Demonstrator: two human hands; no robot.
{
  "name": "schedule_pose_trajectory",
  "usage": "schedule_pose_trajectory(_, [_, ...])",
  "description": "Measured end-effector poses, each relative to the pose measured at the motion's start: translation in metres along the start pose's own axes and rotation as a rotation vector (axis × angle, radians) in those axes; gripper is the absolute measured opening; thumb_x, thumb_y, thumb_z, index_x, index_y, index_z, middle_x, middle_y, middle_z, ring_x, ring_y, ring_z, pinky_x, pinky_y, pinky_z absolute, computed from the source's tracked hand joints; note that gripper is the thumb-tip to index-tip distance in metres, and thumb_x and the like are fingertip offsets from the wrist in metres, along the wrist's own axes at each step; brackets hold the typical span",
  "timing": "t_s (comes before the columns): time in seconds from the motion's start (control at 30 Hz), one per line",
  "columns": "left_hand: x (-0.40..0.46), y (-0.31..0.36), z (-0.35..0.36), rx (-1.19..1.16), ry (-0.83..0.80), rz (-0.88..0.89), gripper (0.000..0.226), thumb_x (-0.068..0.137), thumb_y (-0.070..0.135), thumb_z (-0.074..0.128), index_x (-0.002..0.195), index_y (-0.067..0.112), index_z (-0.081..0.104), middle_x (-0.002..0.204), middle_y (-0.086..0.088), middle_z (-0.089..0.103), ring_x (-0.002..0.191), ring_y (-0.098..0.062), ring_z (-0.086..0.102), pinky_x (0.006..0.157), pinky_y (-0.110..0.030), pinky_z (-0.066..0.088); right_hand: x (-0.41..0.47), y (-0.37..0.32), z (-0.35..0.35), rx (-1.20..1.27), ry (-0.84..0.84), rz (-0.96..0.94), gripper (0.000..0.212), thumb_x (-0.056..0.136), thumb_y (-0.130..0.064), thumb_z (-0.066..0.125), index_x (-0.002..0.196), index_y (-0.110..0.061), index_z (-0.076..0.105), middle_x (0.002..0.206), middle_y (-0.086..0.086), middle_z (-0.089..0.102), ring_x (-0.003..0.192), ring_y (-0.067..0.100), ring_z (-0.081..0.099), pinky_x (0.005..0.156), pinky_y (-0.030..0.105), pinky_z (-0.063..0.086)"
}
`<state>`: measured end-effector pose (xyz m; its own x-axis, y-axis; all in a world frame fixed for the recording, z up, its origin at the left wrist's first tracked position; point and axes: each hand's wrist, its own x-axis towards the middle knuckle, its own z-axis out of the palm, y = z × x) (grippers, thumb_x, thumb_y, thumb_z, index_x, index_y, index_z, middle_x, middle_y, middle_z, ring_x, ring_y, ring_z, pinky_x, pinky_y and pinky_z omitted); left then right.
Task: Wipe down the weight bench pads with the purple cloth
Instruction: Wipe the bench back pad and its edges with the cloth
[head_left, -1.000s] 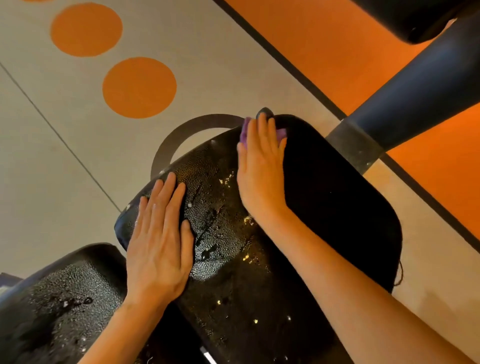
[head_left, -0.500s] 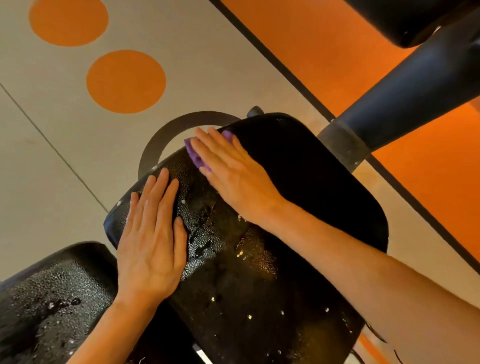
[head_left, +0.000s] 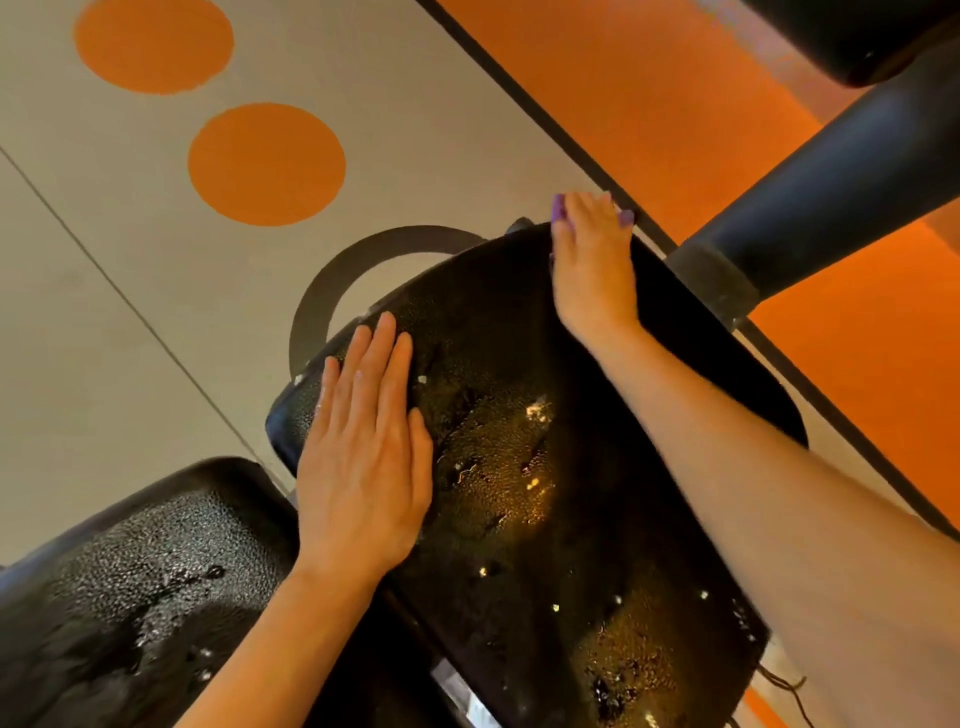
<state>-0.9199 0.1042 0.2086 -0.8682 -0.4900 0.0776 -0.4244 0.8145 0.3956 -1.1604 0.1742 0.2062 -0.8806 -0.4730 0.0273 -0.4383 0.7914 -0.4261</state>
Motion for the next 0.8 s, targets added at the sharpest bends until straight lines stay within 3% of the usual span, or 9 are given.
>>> schedule_pose_trajectory(0.07, [0.0,0.0,0.001,0.009,0.005,0.004,0.055,0.1,0.025,0.035,0.151,0.007,0.028,0.161,-0.01,0.022,0.151,-0.022,0.014,0.125,-0.035,0.003,-0.026,-0.037,0.019,-0.039,0.053,-0.086,0.03,0.099,-0.018,0.038,0.122,-0.011,0.056,0.127,0.008,0.055,0.126,0.029,0.045,0.11,0.045,0.031])
schedule_pose_trajectory(0.13, [-0.001,0.0,0.0,0.012,0.007,-0.003,0.056,0.1,0.025,0.035,0.152,0.006,0.027,0.161,-0.01,0.022,0.151,-0.022,0.013,0.125,-0.034,0.002,-0.062,-0.066,0.024,-0.002,-0.114,-0.423,0.034,0.1,-0.018,0.038,0.13,-0.012,0.052,0.138,0.008,0.05,0.133,0.024,0.039,0.113,0.04,0.027])
schedule_pose_trajectory(0.2, [0.0,0.0,0.0,0.01,0.004,-0.002,0.056,0.1,0.025,0.034,0.152,0.007,0.027,0.161,-0.009,0.021,0.151,-0.021,0.012,0.125,-0.033,0.001,-0.06,-0.052,0.009,0.039,-0.281,-0.577,0.042,0.102,-0.021,0.036,0.143,-0.015,0.039,0.152,0.006,0.036,0.142,0.019,0.027,0.119,0.036,0.019])
schedule_pose_trajectory(0.23, [0.0,0.001,0.0,0.011,0.0,-0.001,0.056,0.1,0.025,0.034,0.152,0.007,0.026,0.162,-0.009,0.021,0.151,-0.02,0.012,0.125,-0.032,0.0,-0.045,-0.035,0.003,0.026,-0.265,-0.54,0.042,0.102,-0.02,0.036,0.144,-0.015,0.038,0.151,0.006,0.036,0.141,0.02,0.03,0.118,0.036,0.023])
schedule_pose_trajectory(0.3, [0.0,0.0,0.001,0.009,0.014,-0.006,0.056,0.1,0.025,0.035,0.152,0.007,0.027,0.162,-0.008,0.02,0.151,-0.02,0.012,0.124,-0.032,0.0,-0.005,0.0,-0.002,0.032,-0.17,-0.233,0.038,0.102,-0.02,0.036,0.138,-0.011,0.044,0.142,0.009,0.044,0.134,0.024,0.038,0.114,0.04,0.031])
schedule_pose_trajectory(0.37, [0.0,0.0,0.002,0.005,0.026,-0.003,0.055,0.1,0.025,0.035,0.152,0.007,0.027,0.161,-0.009,0.021,0.151,-0.021,0.013,0.125,-0.033,0.002,0.007,0.007,0.003,0.066,-0.104,-0.022,0.043,0.102,-0.031,0.031,0.135,-0.008,0.046,0.145,0.011,0.043,0.141,0.027,0.029,0.118,0.046,0.019])
schedule_pose_trajectory(0.5, [-0.001,0.001,0.002,0.007,0.037,0.001,0.054,0.1,0.023,0.036,0.151,0.005,0.028,0.16,-0.011,0.024,0.151,-0.023,0.016,0.124,-0.038,0.007,-0.081,0.0,-0.003,0.147,-0.257,-0.296,0.049,0.103,-0.027,0.032,0.15,-0.017,0.024,0.159,-0.001,0.017,0.148,0.012,0.007,0.122,0.04,0.007])
schedule_pose_trajectory(0.63, [-0.001,0.002,0.0,-0.005,0.04,0.003,0.054,0.1,0.022,0.037,0.151,0.005,0.029,0.16,-0.011,0.024,0.151,-0.024,0.016,0.124,-0.038,0.008,-0.16,0.037,-0.034,0.046,-0.373,-0.518,0.054,0.099,-0.029,0.029,0.151,-0.016,0.019,0.16,-0.004,0.014,0.148,0.012,0.006,0.121,0.039,0.013])
schedule_pose_trajectory(0.8, [-0.002,0.003,0.0,-0.021,0.037,-0.006,0.054,0.1,0.023,0.036,0.15,0.004,0.031,0.16,-0.011,0.025,0.151,-0.024,0.016,0.125,-0.037,0.006,-0.066,-0.019,0.009,0.031,-0.202,-0.371,0.048,0.102,-0.024,0.031,0.147,-0.008,0.03,0.157,0.011,0.025,0.147,0.023,0.016,0.12,0.045,0.015])
